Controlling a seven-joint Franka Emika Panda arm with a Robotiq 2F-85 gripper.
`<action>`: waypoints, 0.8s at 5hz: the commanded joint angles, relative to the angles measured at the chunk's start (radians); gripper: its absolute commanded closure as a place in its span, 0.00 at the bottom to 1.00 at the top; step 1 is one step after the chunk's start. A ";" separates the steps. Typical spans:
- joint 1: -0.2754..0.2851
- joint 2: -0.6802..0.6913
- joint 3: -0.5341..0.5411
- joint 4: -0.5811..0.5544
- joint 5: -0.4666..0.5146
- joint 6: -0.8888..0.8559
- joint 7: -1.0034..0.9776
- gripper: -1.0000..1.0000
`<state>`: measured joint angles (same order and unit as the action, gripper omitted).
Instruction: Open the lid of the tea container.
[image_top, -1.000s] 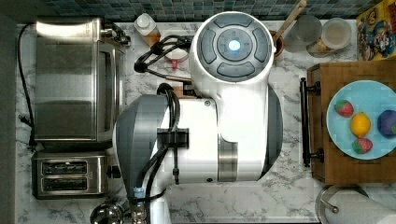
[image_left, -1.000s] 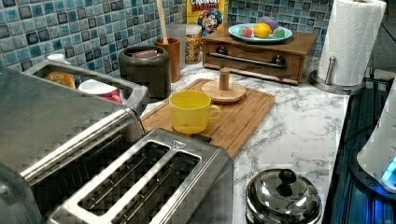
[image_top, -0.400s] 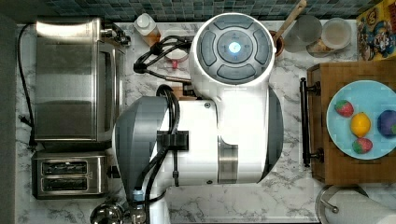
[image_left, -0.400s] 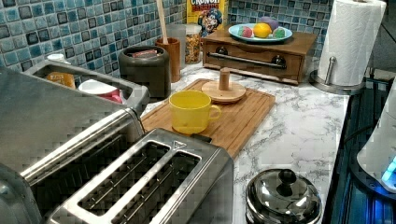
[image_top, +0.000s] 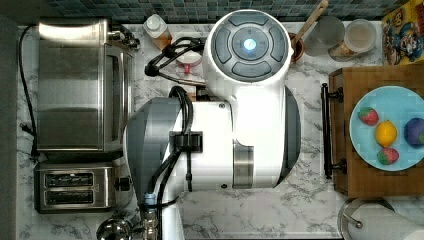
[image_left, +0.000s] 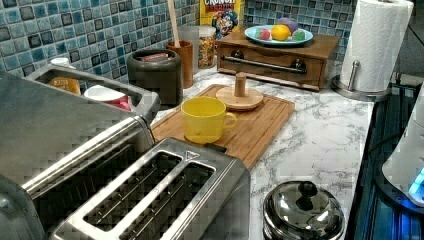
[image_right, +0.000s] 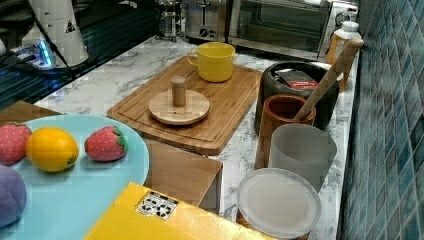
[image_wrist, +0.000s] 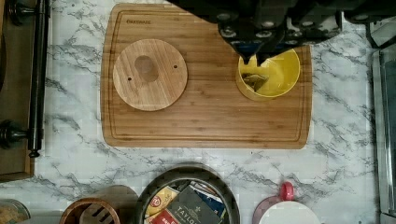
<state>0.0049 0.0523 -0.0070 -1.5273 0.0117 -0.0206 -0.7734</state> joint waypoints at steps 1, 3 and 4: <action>0.002 -0.030 -0.002 0.001 -0.001 -0.002 0.001 1.00; 0.004 -0.102 -0.018 -0.237 -0.051 0.184 0.022 1.00; -0.019 -0.124 -0.024 -0.362 -0.112 0.284 0.073 1.00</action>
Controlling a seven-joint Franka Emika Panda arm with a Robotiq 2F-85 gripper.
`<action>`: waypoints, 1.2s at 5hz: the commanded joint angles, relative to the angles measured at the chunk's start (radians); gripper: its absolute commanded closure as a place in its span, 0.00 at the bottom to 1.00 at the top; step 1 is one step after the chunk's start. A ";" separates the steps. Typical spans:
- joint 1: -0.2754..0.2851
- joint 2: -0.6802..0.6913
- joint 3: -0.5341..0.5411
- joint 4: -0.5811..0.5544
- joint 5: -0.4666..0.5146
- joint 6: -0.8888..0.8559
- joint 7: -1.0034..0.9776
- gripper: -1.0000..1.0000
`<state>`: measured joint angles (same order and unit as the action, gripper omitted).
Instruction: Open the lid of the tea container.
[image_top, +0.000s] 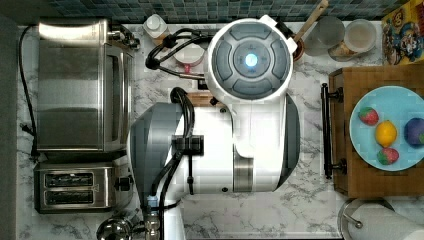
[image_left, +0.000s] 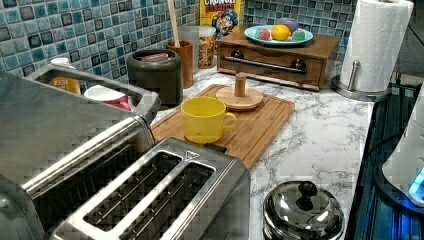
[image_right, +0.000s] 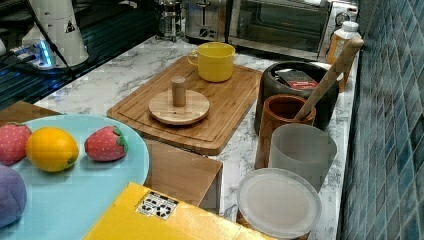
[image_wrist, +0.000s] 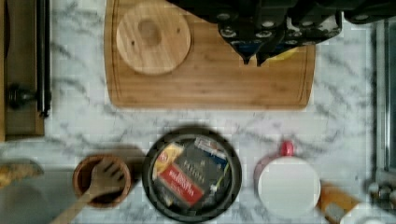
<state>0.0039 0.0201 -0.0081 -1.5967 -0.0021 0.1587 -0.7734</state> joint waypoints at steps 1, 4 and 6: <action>-0.054 -0.096 -0.052 -0.345 -0.099 0.121 0.082 1.00; -0.146 -0.083 -0.107 -0.530 -0.150 0.250 0.226 1.00; -0.135 -0.104 -0.162 -0.604 -0.085 0.347 0.216 0.00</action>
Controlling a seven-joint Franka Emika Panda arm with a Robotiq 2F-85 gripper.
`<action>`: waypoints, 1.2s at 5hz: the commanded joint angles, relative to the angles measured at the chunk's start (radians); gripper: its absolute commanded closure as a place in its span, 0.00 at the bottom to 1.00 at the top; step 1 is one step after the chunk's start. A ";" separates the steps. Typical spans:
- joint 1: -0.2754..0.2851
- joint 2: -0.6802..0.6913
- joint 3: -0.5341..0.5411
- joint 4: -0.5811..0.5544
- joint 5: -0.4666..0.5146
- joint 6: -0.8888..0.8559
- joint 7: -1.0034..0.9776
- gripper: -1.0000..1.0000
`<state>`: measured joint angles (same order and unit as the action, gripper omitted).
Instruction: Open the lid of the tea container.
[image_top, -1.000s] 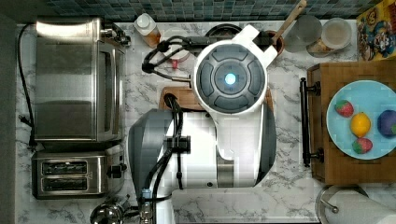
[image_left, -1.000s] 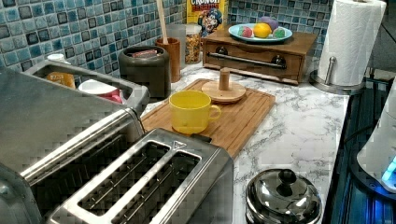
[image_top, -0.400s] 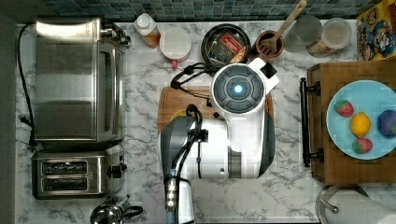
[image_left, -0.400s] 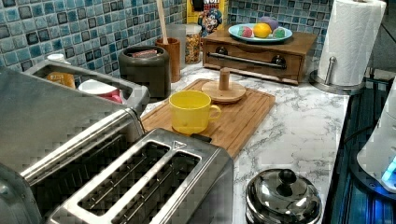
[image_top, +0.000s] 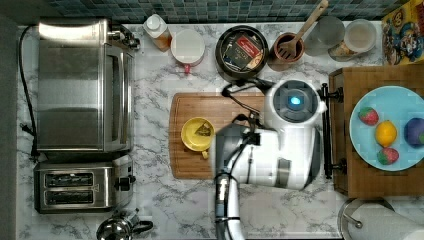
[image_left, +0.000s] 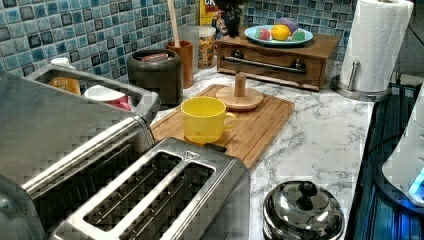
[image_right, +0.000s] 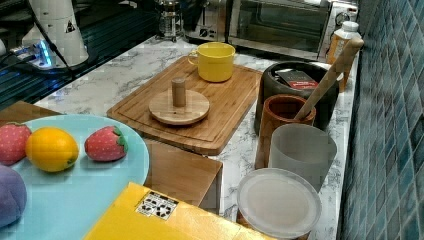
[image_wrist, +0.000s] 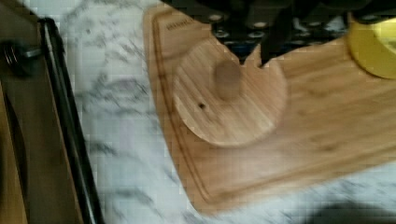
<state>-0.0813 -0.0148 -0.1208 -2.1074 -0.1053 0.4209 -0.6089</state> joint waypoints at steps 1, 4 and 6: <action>-0.050 -0.068 -0.042 -0.104 0.083 0.090 -0.016 0.00; -0.018 -0.014 -0.038 -0.112 0.162 0.156 -0.109 0.00; -0.049 0.017 -0.005 -0.188 0.150 0.348 -0.082 0.00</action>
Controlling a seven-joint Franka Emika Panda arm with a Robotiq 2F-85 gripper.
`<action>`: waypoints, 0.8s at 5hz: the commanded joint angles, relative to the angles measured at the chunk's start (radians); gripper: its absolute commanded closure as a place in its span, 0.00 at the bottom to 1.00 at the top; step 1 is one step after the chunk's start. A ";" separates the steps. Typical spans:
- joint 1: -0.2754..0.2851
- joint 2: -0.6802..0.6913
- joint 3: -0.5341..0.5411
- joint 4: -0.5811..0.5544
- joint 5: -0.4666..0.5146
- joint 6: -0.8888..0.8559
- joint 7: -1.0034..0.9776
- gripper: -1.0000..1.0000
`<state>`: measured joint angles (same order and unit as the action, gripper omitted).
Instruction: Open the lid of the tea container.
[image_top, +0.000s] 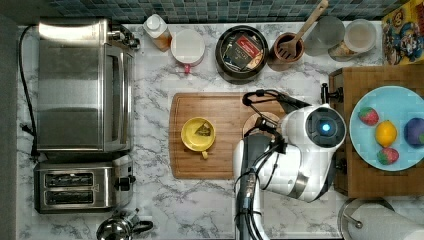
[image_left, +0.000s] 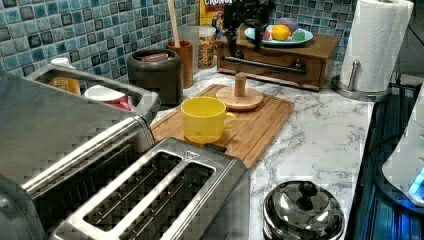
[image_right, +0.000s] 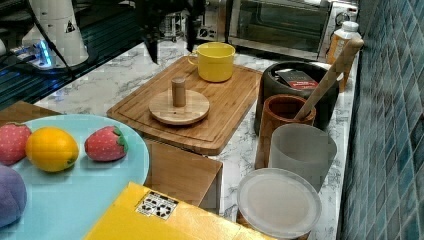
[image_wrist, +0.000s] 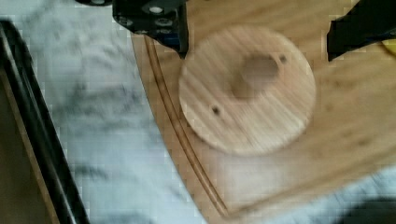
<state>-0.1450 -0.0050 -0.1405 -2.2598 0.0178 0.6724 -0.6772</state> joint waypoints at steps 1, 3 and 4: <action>0.012 0.042 0.017 0.001 0.006 0.075 0.021 0.00; 0.023 0.088 0.019 0.001 -0.033 0.118 0.052 0.00; 0.039 0.124 0.028 -0.004 -0.077 0.135 0.084 0.00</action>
<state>-0.1370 0.1105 -0.1172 -2.2734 -0.0045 0.7808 -0.6743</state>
